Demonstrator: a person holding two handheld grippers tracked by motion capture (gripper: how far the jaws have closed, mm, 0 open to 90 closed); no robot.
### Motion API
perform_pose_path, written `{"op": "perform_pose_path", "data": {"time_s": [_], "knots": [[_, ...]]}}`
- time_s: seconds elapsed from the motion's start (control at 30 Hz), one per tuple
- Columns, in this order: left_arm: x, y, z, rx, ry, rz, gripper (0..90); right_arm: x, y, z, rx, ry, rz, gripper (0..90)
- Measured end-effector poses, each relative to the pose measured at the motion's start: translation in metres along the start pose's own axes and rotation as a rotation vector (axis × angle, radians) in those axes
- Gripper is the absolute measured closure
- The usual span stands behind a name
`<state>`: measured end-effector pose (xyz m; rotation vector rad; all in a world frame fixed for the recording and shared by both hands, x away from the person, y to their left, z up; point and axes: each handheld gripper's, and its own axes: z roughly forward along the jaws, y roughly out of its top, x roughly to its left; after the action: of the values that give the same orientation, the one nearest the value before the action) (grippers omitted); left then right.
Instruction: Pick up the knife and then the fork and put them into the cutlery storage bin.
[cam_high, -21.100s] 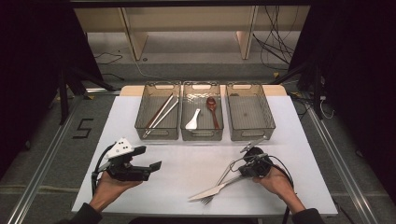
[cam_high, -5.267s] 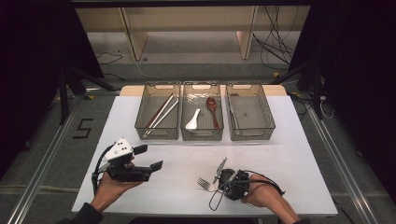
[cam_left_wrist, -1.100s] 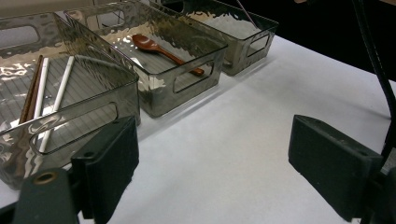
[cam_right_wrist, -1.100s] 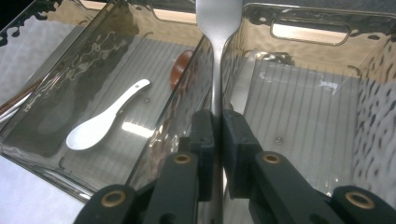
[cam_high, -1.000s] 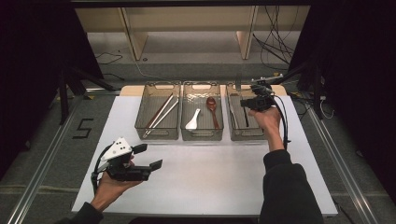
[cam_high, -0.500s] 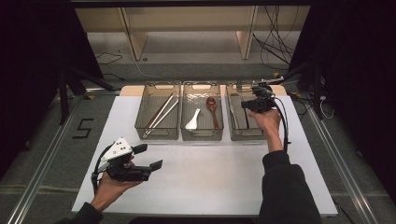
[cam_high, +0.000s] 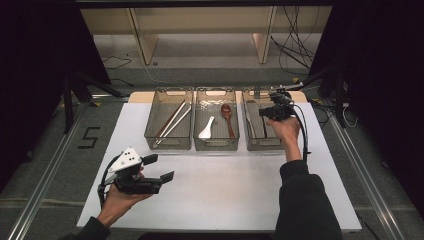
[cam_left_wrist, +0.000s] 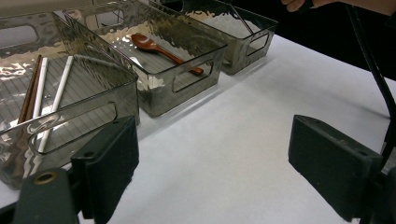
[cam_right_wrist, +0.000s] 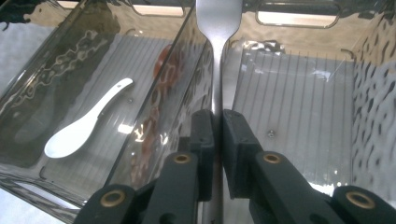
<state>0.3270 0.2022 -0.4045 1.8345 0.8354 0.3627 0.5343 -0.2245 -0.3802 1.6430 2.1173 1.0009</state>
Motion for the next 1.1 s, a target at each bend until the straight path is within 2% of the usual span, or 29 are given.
{"op": "perform_pose_path", "data": {"time_s": [0.17, 0.3, 0.5, 0.7, 0.83, 1.1], "knots": [[0.000, 0.000, 0.000, -0.001, 0.000, -0.002, 15.7, 0.000, -0.002, 0.005, 0.015, -0.008, 0.027, 82.4], [0.000, 0.000, 0.000, -0.001, 0.000, -0.002, 15.7, -0.001, -0.001, 0.005, 0.014, -0.007, 0.049, 66.8], [0.000, 0.000, 0.000, 0.002, 0.000, -0.002, 15.7, -0.001, -0.001, -0.001, 0.025, -0.001, 0.039, 58.3], [0.000, 0.000, 0.001, 0.005, -0.001, -0.003, 15.7, 0.001, -0.005, -0.014, 0.009, 0.033, -0.009, 50.8], [0.000, -0.001, 0.001, 0.005, -0.001, -0.007, 15.7, 0.008, -0.012, -0.021, -0.004, 0.059, -0.053, 44.7], [0.000, -0.001, 0.001, 0.010, -0.004, -0.011, 15.7, 0.025, -0.029, -0.038, -0.050, 0.131, -0.110, 38.7]]}}
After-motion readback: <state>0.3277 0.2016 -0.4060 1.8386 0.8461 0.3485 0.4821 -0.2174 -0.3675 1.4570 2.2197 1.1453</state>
